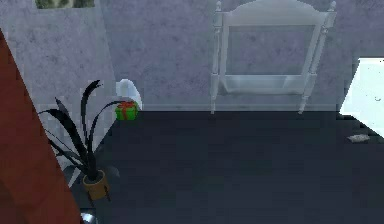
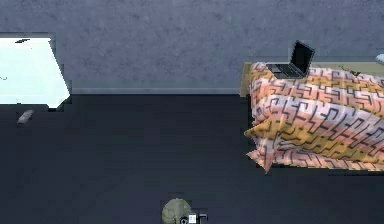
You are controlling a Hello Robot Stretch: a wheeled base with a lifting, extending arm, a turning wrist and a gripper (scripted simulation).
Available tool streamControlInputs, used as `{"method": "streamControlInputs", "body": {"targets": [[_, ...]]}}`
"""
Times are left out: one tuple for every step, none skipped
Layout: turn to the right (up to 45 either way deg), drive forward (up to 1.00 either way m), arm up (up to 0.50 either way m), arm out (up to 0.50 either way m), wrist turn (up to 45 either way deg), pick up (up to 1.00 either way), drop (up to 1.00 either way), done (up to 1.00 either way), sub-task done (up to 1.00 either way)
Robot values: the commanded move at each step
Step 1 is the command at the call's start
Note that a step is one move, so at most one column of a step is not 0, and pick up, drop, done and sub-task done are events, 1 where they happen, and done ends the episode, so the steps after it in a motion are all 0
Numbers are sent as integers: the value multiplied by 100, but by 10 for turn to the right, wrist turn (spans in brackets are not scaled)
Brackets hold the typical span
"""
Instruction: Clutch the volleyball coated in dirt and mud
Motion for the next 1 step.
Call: {"method": "streamControlInputs", "body": {"targets": [[0, 0, 0, 0, 450, 0, 0, 0, 0]]}}
